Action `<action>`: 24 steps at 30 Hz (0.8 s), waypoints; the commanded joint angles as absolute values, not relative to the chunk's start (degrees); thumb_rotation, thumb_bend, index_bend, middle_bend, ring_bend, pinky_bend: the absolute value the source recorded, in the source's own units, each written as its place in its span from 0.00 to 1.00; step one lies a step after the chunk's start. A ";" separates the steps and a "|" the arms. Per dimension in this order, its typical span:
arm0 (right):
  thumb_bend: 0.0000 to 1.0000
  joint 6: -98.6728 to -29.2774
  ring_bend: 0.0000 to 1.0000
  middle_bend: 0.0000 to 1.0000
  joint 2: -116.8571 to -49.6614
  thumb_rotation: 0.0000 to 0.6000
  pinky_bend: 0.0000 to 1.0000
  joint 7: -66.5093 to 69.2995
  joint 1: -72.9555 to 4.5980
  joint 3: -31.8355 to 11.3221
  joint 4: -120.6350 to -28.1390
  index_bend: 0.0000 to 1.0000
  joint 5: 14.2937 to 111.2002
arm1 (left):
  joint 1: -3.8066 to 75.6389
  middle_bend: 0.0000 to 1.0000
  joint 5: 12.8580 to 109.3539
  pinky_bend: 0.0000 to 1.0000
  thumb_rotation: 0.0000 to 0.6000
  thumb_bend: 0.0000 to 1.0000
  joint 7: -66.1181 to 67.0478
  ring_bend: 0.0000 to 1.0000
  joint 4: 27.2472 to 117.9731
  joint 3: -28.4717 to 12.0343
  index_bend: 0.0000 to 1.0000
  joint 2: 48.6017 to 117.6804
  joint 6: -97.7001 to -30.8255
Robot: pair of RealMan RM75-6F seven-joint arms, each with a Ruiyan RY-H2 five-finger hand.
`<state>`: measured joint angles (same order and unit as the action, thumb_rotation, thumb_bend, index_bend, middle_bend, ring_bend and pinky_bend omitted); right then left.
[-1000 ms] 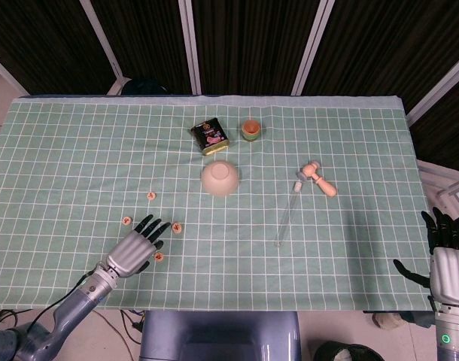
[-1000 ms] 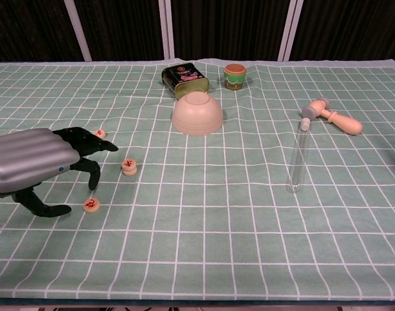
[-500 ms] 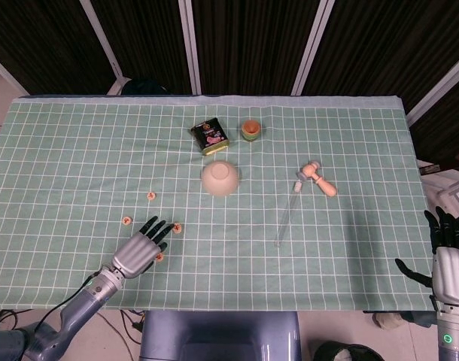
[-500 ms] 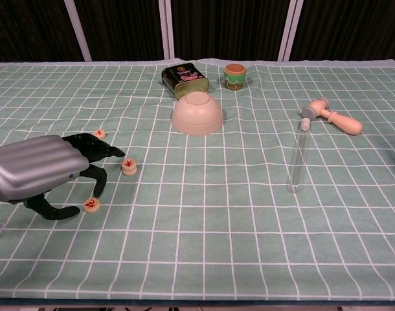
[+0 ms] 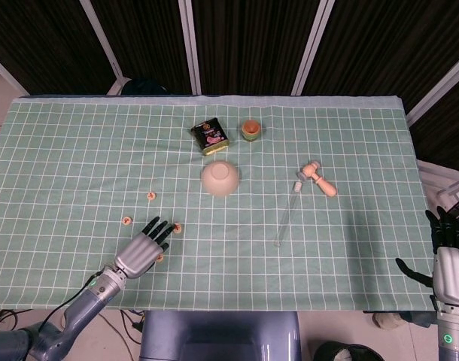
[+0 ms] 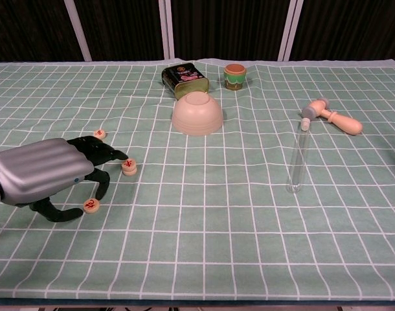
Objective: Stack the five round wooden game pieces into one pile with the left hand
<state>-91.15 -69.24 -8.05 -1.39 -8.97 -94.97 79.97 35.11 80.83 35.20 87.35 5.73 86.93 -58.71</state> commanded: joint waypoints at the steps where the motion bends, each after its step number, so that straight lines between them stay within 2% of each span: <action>1: 0.23 -91.07 0.00 0.01 -69.21 1.00 0.00 -7.97 -1.40 -8.98 -95.00 0.09 79.91 | 34.94 0.02 81.20 0.00 1.00 0.31 35.35 0.00 87.37 5.58 0.47 87.02 -59.01; 24: 0.23 -90.80 0.00 0.01 -69.10 1.00 0.00 -7.69 -1.42 -8.96 -95.06 0.09 79.81 | 34.14 0.02 81.32 0.00 1.00 0.33 37.93 0.00 88.32 4.50 0.49 86.97 -58.86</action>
<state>-90.80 -69.10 -7.68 -1.42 -8.96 -95.05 79.81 34.19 81.26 37.96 88.25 4.57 87.05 -58.75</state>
